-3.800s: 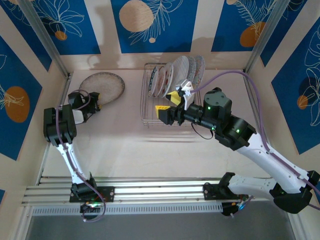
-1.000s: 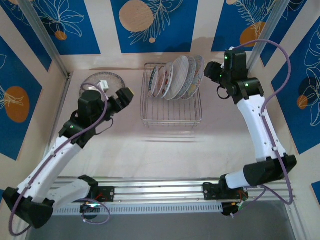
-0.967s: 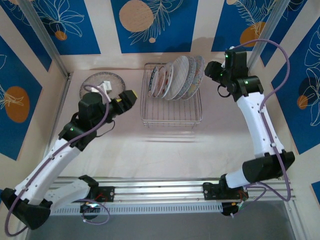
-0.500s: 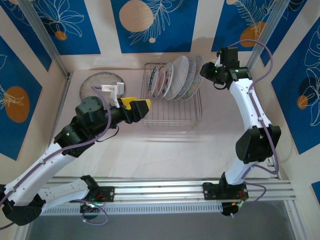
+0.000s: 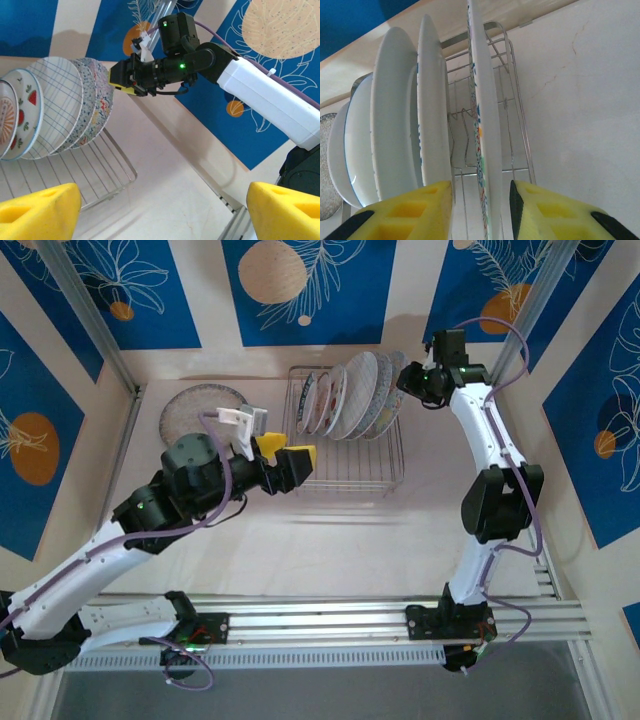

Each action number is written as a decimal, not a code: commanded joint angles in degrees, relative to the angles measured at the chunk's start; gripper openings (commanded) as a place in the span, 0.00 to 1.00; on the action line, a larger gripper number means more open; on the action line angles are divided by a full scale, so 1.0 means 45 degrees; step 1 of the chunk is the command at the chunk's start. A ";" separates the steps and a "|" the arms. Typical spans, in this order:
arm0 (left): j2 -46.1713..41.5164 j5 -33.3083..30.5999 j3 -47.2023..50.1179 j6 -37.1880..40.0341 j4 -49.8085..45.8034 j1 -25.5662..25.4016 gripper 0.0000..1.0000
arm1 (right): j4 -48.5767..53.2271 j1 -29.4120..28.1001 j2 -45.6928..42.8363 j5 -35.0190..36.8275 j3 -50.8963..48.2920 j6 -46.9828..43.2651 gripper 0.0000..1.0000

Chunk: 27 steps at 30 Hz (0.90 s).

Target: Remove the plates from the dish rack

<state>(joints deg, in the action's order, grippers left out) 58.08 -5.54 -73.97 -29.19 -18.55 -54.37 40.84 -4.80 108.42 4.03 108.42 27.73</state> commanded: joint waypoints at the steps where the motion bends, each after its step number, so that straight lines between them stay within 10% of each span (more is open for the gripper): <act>1: -0.0094 -0.1840 -0.0531 0.0886 -0.0065 -0.0469 0.86 | 0.0346 -0.0028 0.0385 -0.0320 0.0703 -0.0127 0.35; 9: 0.0007 -0.3912 -0.0970 0.2225 0.0106 -0.1350 0.86 | 0.0494 -0.0124 0.0941 -0.0270 0.1037 -0.0024 0.33; 27: 0.0001 -0.3886 -0.1081 0.2309 -0.0093 -0.1444 0.86 | 0.1189 -0.0545 0.2132 0.0346 0.2367 -0.0296 0.17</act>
<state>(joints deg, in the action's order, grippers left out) 58.35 -22.15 -77.10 -19.35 -18.94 -60.18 44.86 -6.22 116.95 5.56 116.95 27.14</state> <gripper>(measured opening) 0.857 0.180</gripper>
